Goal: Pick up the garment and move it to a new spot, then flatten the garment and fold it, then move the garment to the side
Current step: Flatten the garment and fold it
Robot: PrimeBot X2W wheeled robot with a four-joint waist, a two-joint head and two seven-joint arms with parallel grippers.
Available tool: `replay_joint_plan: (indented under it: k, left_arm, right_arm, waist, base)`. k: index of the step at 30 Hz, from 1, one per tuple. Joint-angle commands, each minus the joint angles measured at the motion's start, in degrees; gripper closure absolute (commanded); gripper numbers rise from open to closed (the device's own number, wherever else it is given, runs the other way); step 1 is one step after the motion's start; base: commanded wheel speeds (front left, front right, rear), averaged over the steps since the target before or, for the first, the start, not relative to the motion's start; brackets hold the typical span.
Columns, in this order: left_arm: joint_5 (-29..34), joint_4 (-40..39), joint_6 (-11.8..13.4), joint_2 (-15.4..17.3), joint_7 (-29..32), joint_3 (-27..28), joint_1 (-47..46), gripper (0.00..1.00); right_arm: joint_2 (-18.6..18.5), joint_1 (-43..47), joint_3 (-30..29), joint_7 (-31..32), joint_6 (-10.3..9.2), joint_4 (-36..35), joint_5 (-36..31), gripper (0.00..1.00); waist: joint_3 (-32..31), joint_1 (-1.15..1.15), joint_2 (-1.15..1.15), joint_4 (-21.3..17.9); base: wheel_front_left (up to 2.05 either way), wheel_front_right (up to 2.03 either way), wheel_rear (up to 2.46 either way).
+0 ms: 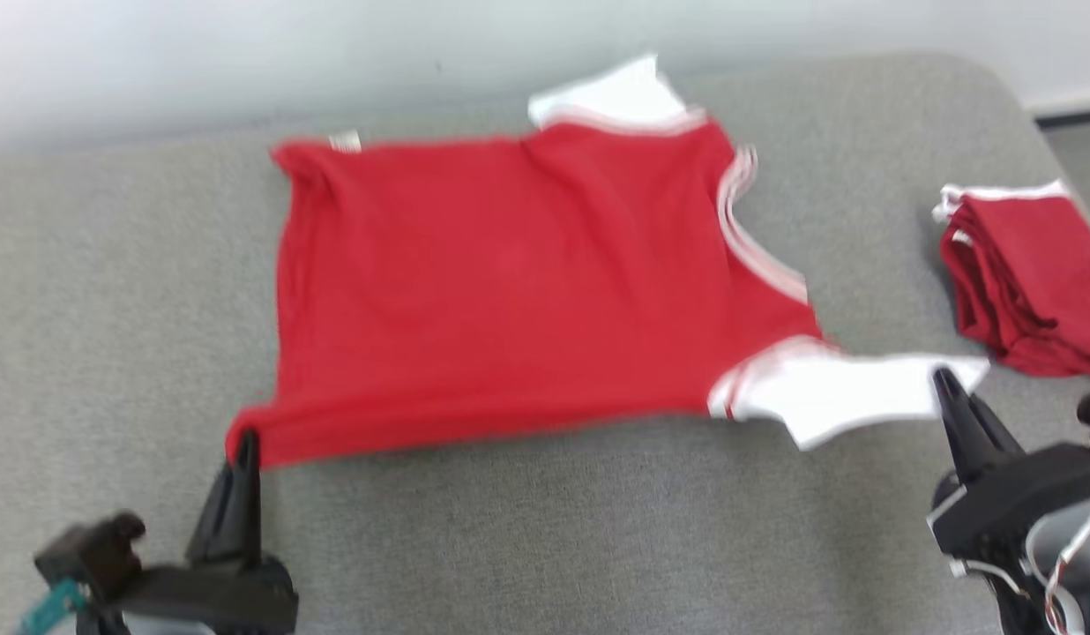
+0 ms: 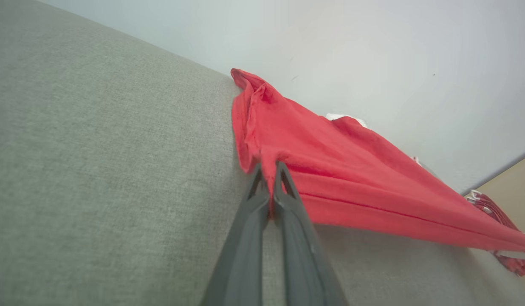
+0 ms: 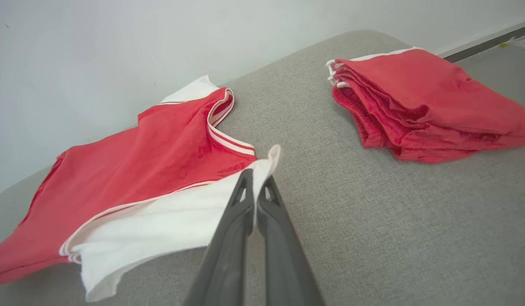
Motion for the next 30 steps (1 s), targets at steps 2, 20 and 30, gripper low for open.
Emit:
replay_joint_plan:
  k: [2, 20, 30]
  left_arm:
    - [0.2, -0.7, 1.0, -0.6, -0.1, 0.9, 2.6, 1.00]
    - [4.2, -1.3, 4.1, -1.5, 1.7, -1.2, 14.2, 1.00]
    - [5.0, -4.4, 5.5, -0.4, 4.6, -2.7, 18.0, 1.00]
  right_arm:
    - [-0.1, 1.5, -1.1, 0.1, -0.18, 0.1, -0.4, 1.00]
    - [-0.1, 12.2, -3.3, 10.4, -0.19, 2.1, -8.5, 1.00]
    - [0.0, 17.7, -0.9, 23.1, -0.18, -3.9, -9.7, 1.00]
  waist:
    - [-3.2, 0.02, 0.01, 0.6]
    - [-6.5, 0.02, 0.01, 2.3]
    - [-6.6, 0.02, 0.01, 2.8]
  base:
    - [0.00, 0.00, 0.00]
    - [0.00, 0.00, 0.00]
    - [0.00, 0.00, 0.00]
